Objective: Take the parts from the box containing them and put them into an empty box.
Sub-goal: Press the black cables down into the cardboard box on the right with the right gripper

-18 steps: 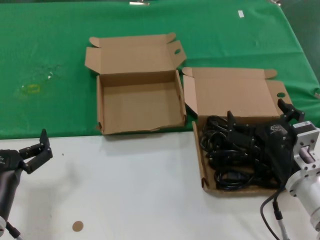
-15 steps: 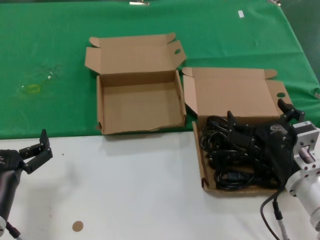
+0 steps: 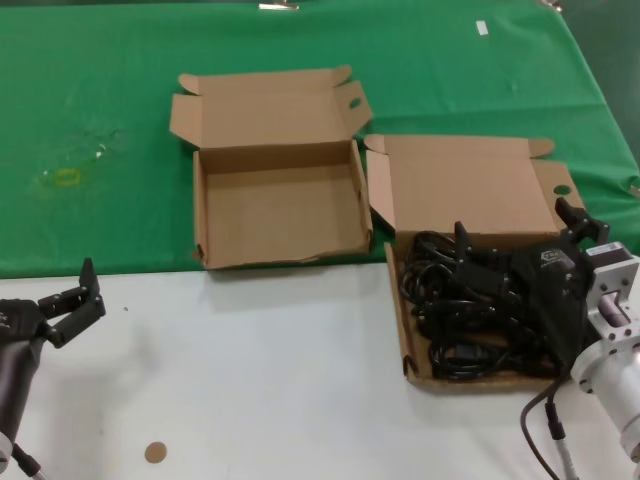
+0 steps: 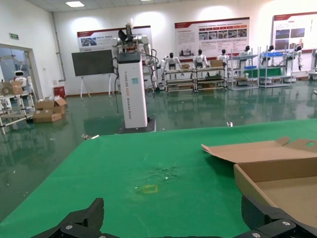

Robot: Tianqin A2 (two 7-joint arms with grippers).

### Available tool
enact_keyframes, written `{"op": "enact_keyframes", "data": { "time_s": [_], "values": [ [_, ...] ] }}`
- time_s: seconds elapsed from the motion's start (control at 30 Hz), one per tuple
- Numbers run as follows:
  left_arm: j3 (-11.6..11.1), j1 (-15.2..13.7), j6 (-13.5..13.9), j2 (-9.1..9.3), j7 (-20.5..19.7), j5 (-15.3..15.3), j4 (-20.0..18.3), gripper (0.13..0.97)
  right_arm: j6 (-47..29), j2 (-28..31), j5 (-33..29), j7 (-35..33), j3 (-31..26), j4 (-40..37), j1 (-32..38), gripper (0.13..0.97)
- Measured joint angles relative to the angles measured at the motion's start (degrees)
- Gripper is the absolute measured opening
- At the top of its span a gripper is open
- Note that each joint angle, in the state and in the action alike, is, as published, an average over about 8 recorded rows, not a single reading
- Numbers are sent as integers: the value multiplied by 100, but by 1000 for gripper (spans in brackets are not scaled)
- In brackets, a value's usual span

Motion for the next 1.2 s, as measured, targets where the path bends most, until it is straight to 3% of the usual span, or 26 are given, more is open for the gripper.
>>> {"op": "enact_keyframes", "data": {
  "time_s": [1.2],
  "values": [
    [0, 0, 0, 0, 0, 0, 0, 966, 0, 0, 0, 0, 0, 0, 0, 966]
  ]
}}
